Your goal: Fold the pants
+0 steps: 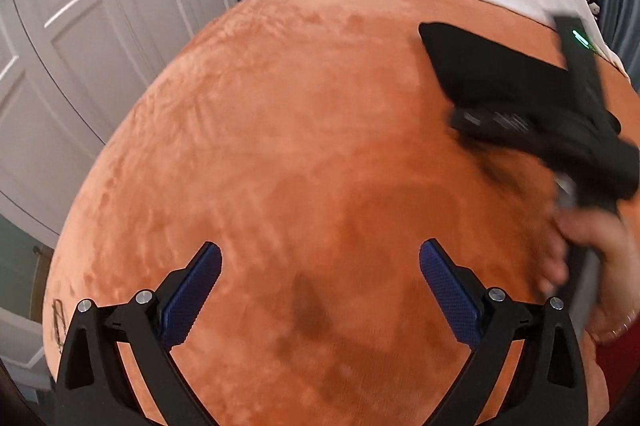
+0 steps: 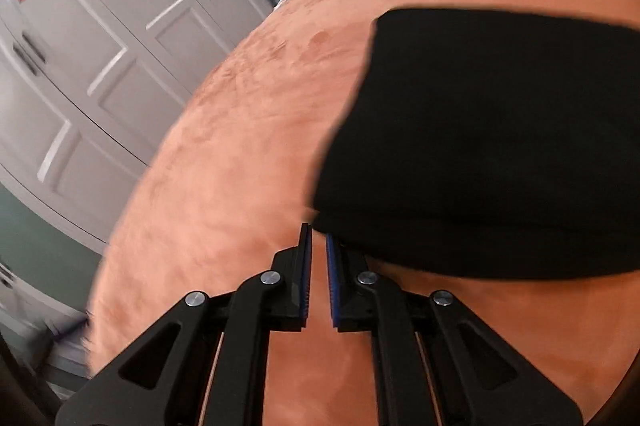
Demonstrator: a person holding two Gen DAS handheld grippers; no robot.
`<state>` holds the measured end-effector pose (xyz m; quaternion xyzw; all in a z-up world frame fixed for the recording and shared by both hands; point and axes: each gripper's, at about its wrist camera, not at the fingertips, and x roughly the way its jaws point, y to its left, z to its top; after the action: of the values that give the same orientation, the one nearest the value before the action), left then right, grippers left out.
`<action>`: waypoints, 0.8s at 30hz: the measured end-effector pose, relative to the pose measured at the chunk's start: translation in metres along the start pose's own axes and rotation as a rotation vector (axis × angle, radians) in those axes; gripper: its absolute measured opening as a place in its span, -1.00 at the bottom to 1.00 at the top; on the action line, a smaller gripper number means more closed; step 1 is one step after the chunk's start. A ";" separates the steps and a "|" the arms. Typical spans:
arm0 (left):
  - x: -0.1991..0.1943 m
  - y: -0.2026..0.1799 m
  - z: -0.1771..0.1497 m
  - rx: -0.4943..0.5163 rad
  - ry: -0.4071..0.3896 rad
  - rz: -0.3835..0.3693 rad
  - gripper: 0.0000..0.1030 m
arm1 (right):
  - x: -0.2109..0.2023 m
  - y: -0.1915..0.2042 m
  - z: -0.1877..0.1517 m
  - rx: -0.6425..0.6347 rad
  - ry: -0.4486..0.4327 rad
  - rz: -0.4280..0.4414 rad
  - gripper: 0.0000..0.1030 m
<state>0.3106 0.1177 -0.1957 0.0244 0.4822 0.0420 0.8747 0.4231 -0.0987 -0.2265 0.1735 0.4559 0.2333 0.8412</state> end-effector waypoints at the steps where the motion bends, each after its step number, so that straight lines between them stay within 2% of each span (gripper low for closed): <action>1: 0.000 -0.001 0.000 0.006 0.003 0.003 0.89 | 0.009 0.014 0.002 -0.045 0.005 0.040 -0.85; 2: 0.002 -0.002 0.001 0.014 0.004 0.006 0.89 | 0.016 0.037 -0.001 -0.167 -0.001 0.039 -0.85; 3: 0.003 -0.002 0.000 0.025 0.006 0.015 0.89 | 0.026 0.056 -0.006 -0.298 0.014 -0.013 -0.85; 4: 0.003 -0.003 0.000 0.036 0.013 0.024 0.89 | 0.037 0.064 -0.011 -0.353 0.058 -0.058 -0.85; 5: 0.004 -0.003 0.001 0.042 0.013 0.026 0.89 | 0.041 0.063 -0.014 -0.328 0.092 -0.074 -0.85; 6: 0.002 -0.003 0.001 0.043 0.007 0.023 0.89 | 0.030 0.055 -0.016 -0.261 0.071 -0.050 -0.85; 8: -0.002 -0.001 0.003 0.051 -0.008 0.011 0.89 | -0.012 0.035 -0.017 -0.151 -0.042 -0.027 -0.85; 9: -0.003 -0.001 0.004 0.051 -0.006 0.014 0.89 | -0.037 0.020 -0.017 -0.101 -0.104 -0.059 -0.85; 10: -0.002 -0.001 0.005 0.048 -0.001 0.013 0.89 | -0.047 0.008 -0.016 -0.072 -0.113 -0.090 -0.85; 13: -0.003 -0.001 0.006 0.001 0.030 -0.027 0.89 | -0.032 -0.024 -0.017 -0.032 0.021 -0.113 -0.85; 15: -0.005 -0.003 0.006 -0.028 0.032 -0.052 0.89 | -0.032 -0.028 -0.013 -0.010 -0.020 -0.081 -0.85; 17: -0.006 -0.007 0.007 -0.024 0.028 -0.050 0.89 | -0.042 -0.025 -0.001 0.009 -0.107 -0.090 -0.85; 18: -0.005 -0.010 0.008 -0.014 0.030 -0.040 0.89 | -0.033 -0.025 0.006 0.031 -0.124 -0.097 -0.85; 19: -0.005 -0.013 0.009 -0.004 0.031 -0.034 0.89 | -0.012 -0.026 0.010 0.056 -0.070 -0.097 -0.84; 20: -0.004 -0.015 0.009 0.002 0.031 -0.032 0.89 | 0.014 -0.026 0.008 0.071 0.031 -0.089 -0.84; 22: -0.003 -0.019 0.011 0.018 0.034 -0.030 0.89 | 0.027 -0.011 0.003 -0.042 -0.003 -0.160 -0.84; 23: -0.003 -0.020 0.012 0.021 0.032 -0.028 0.89 | 0.026 -0.009 0.003 -0.062 0.007 -0.162 -0.84; 24: -0.004 -0.020 0.013 0.026 0.024 -0.029 0.89 | 0.018 -0.015 0.005 -0.036 0.014 -0.114 -0.84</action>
<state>0.3200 0.0968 -0.1870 0.0281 0.4936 0.0234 0.8689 0.4391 -0.1012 -0.2441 0.1305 0.4667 0.1945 0.8528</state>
